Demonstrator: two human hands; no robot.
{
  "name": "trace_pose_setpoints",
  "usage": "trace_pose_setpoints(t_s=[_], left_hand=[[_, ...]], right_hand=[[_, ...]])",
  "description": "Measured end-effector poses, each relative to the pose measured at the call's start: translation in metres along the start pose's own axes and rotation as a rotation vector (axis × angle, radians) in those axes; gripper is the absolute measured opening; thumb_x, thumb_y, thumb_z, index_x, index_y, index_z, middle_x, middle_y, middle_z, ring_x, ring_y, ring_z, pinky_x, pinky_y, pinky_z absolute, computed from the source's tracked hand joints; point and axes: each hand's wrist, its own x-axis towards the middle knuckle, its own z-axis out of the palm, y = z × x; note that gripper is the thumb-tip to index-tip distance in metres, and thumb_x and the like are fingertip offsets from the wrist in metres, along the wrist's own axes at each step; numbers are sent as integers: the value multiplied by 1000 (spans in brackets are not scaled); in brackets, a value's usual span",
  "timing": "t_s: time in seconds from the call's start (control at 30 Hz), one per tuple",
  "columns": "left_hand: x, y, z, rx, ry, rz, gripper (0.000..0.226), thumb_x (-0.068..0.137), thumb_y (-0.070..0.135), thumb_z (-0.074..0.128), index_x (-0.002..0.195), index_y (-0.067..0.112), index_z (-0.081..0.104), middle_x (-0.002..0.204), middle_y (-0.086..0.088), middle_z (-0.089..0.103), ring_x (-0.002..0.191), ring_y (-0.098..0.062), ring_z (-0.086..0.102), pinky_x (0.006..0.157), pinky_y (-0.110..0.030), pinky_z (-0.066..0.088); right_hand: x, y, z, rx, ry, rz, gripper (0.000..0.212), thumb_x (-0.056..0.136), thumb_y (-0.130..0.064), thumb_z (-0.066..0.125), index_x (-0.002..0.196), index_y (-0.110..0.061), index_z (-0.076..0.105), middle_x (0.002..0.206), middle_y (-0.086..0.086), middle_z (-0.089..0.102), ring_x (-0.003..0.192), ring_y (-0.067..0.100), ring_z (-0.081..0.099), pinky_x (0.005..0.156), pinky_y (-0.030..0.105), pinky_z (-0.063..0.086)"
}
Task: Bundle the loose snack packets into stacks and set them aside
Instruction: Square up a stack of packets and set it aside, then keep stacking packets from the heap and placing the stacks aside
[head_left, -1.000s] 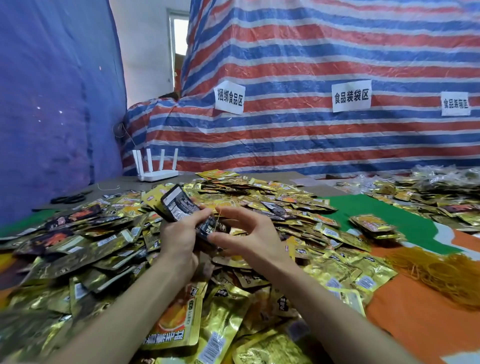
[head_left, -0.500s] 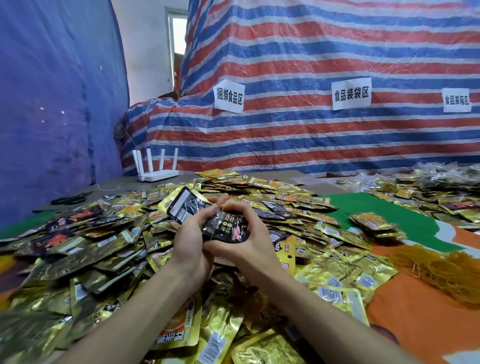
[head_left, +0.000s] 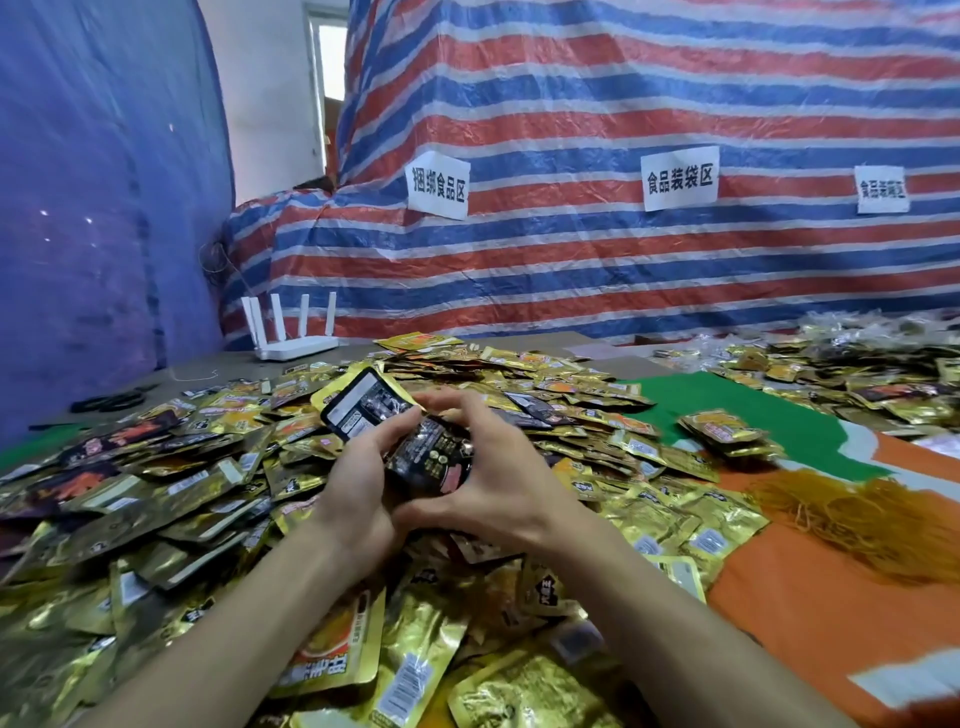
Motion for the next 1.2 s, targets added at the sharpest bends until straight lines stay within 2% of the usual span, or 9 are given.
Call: trace_pose_setpoints(t_s=[0.27, 0.4, 0.53, 0.63, 0.73, 0.87, 1.0, 1.1, 1.2], left_hand=[[6, -5, -2, 151, -87, 89, 54, 74, 46, 80, 113, 10, 68, 113, -11, 68, 96, -23, 69, 85, -43, 59], [14, -4, -13, 223, -35, 143, 77, 63, 60, 84, 123, 15, 65, 125, -8, 70, 114, -25, 68, 82, -39, 60], [20, -7, -18, 278, -44, 153, 58, 87, 58, 65, 129, 17, 65, 131, -8, 67, 122, -28, 63, 101, -51, 48], [20, -9, -11, 303, -21, 156, 51, 99, 48, 51, 134, 12, 61, 131, -11, 66, 123, -30, 63, 106, -55, 44], [12, -7, -2, 329, 24, 175, 43, 102, 38, 45, 126, 7, 63, 124, -14, 69, 116, -32, 64, 96, -48, 50], [-4, 4, 5, 374, -11, 230, 36, 89, 38, 52, 104, 10, 69, 101, -9, 72, 94, -25, 67, 85, -41, 49], [-7, 14, 5, 445, 38, 308, 26, 91, 30, 50, 98, 11, 67, 88, -3, 72, 86, -23, 66, 84, -40, 48], [-6, 15, -1, 735, 137, 462, 18, 100, 14, 51, 94, 12, 68, 92, -6, 71, 90, -23, 66, 80, -35, 49], [-8, 16, -5, 1164, 126, 631, 10, 94, 10, 64, 92, 19, 68, 91, 4, 68, 82, -2, 62, 70, -25, 43]], right_hand=[[6, 4, -38, -152, 113, 109, 69, 68, -40, 87, 121, -19, 48, 97, -5, 64, 80, 9, 65, 66, 19, 56], [18, 53, -117, -329, 259, 441, 58, 73, -42, 84, 111, -12, 53, 103, 7, 64, 88, 22, 64, 74, 40, 58], [1, 118, -190, -532, 418, 763, 49, 77, -37, 81, 107, -4, 63, 111, 21, 66, 88, 29, 63, 70, 37, 51], [-19, 155, -217, -605, 466, 933, 76, 76, -31, 83, 133, -1, 44, 126, 23, 56, 104, 36, 60, 79, 40, 52], [-34, 180, -230, -637, 474, 991, 87, 79, -29, 84, 143, -7, 30, 131, 25, 48, 107, 39, 57, 84, 44, 52], [-39, 198, -240, -716, 383, 1108, 52, 88, -25, 71, 128, -7, 44, 126, 23, 54, 116, 40, 53, 96, 49, 50], [-36, 193, -237, -589, 257, 1162, 48, 91, -29, 54, 128, 2, 50, 107, 18, 55, 97, 33, 55, 83, 39, 49], [-26, 181, -228, -775, 244, 1156, 55, 84, -33, 49, 129, -2, 51, 137, 26, 48, 126, 44, 46, 107, 57, 38], [-4, 150, -201, -894, 243, 994, 49, 80, -27, 54, 125, -6, 51, 147, 26, 40, 136, 44, 36, 114, 63, 27]])
